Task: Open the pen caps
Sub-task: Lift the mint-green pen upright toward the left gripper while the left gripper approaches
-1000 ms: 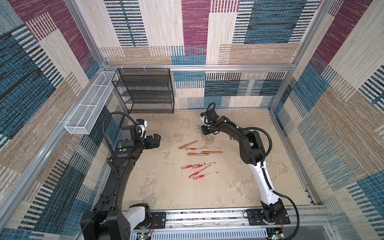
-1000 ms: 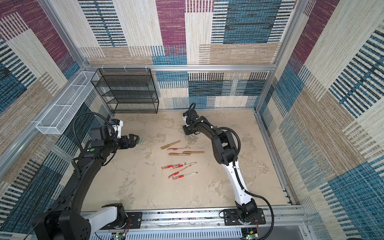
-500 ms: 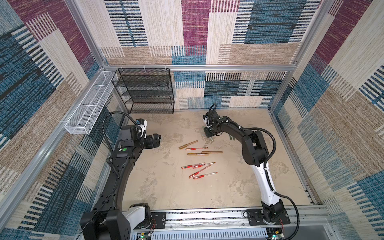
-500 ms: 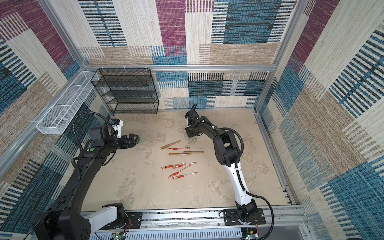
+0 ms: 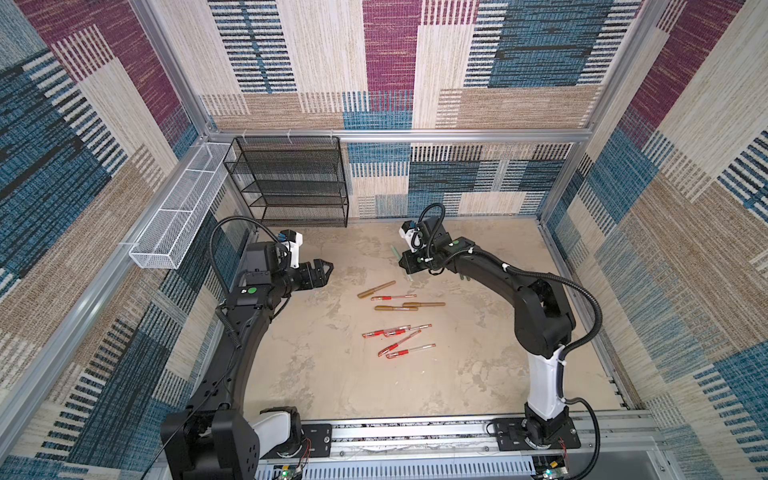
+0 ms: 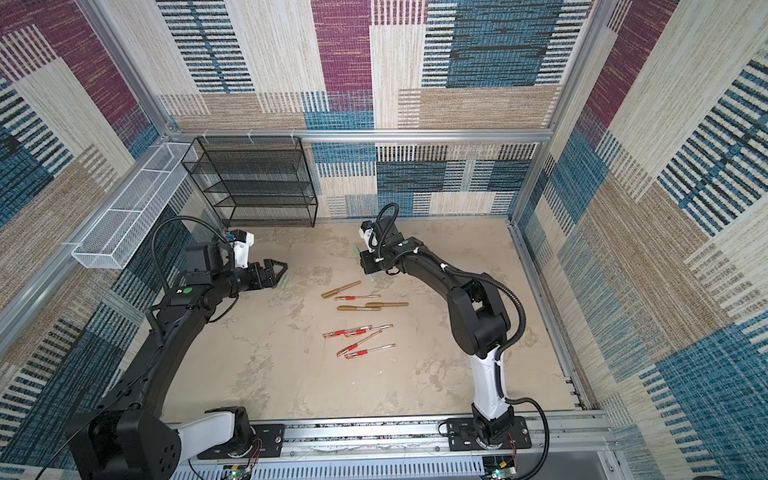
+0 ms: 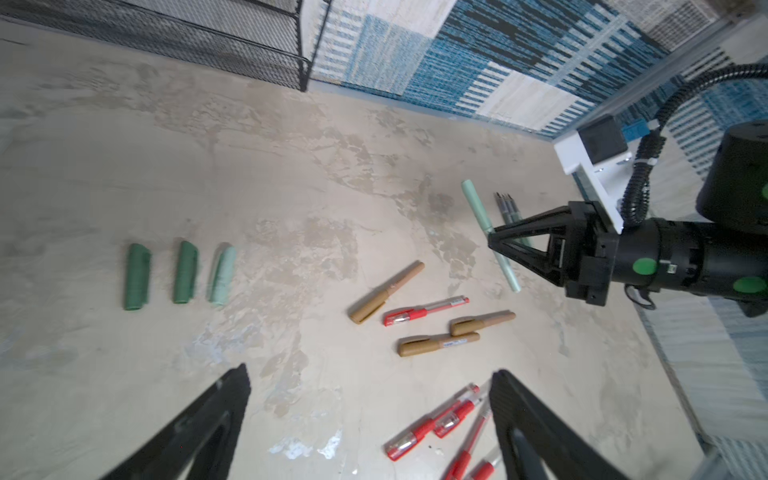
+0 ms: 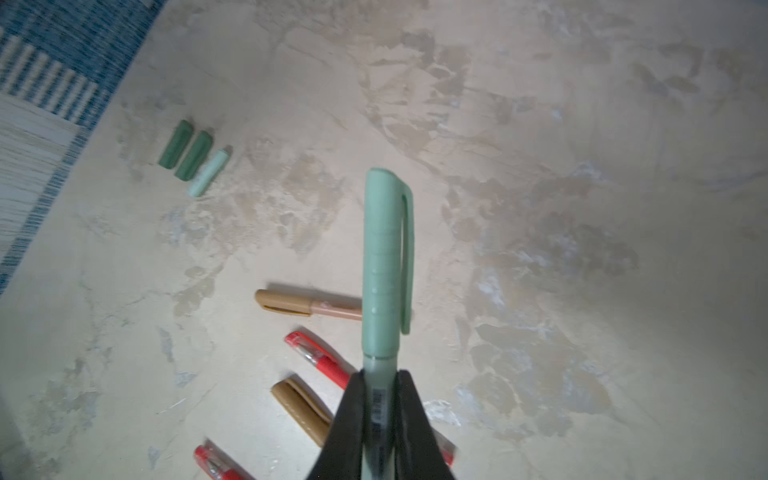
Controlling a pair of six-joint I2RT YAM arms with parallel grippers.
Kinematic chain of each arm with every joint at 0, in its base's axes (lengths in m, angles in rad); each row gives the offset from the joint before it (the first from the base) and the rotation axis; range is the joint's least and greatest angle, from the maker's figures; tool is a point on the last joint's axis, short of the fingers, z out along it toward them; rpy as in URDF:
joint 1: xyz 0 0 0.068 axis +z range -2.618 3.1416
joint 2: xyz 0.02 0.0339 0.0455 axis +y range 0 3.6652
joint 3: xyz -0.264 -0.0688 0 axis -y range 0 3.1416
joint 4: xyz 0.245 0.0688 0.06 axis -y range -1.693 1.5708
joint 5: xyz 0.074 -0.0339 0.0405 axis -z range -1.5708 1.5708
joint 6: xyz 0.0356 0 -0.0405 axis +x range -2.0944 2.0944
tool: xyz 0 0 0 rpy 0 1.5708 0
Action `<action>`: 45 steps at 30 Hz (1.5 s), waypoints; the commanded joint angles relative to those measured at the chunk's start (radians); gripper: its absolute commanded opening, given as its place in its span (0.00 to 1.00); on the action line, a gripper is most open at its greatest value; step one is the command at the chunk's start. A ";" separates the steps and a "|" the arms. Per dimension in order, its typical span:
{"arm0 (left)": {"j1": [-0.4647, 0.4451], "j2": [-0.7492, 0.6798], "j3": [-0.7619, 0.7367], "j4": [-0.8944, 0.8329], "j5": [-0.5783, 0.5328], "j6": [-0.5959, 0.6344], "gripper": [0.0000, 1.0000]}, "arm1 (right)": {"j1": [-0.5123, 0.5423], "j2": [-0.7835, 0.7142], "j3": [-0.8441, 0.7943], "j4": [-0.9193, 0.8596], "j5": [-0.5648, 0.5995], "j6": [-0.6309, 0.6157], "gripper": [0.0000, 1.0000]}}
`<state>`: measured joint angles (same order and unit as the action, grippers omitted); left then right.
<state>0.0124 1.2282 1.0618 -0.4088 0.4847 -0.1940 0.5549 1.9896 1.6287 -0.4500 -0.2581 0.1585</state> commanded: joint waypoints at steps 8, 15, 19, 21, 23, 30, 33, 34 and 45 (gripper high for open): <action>-0.172 0.188 0.194 -0.029 0.029 -0.072 0.91 | 0.141 -0.108 -0.090 0.239 0.051 0.164 0.09; -0.241 0.299 0.248 0.046 0.029 -0.224 0.87 | 0.188 -0.142 -0.129 0.275 0.123 0.200 0.09; -0.263 0.327 0.247 0.079 0.012 -0.273 0.84 | 0.202 -0.150 -0.144 0.282 0.137 0.208 0.09; -0.266 0.341 0.248 0.073 -0.016 -0.278 0.76 | 0.213 -0.150 -0.143 0.278 0.146 0.208 0.09; -0.266 0.365 0.262 0.065 -0.014 -0.276 0.66 | 0.225 -0.150 -0.142 0.279 0.154 0.210 0.09; -0.265 0.403 0.296 0.059 0.007 -0.300 0.33 | 0.247 -0.149 -0.150 0.275 0.167 0.215 0.09; -0.266 0.395 0.286 0.069 0.007 -0.299 0.20 | 0.250 -0.151 -0.152 0.271 0.173 0.214 0.09; -0.265 0.391 0.280 0.072 0.006 -0.298 0.15 | 0.252 -0.152 -0.152 0.271 0.173 0.213 0.09; -0.265 0.365 0.261 0.066 -0.009 -0.274 0.00 | 0.256 -0.174 -0.198 0.273 0.134 0.196 0.36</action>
<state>-0.2527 1.6035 1.3254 -0.3553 0.4805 -0.4854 0.8082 1.8267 1.4361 -0.2008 -0.0982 0.3603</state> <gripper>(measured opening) 0.137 0.354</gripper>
